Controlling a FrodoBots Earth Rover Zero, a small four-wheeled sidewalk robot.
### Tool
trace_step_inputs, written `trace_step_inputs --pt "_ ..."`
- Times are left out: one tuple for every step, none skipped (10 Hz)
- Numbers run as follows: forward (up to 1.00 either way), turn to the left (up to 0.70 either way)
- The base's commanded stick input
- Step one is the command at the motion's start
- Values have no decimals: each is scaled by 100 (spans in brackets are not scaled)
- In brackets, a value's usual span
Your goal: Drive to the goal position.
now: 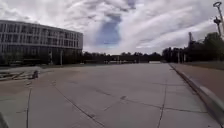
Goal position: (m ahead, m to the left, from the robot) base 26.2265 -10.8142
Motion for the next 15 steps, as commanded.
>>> trace_step_inputs --pt "70 1" --pt "70 1" --pt "70 1" --pt "70 1" --pt "70 1" --pt "70 1" --pt "70 1" --pt "70 1" --pt "70 1" --pt "70 1" --pt "70 1" --pt "70 1" --pt "70 1" --pt "70 1" --pt "70 1"
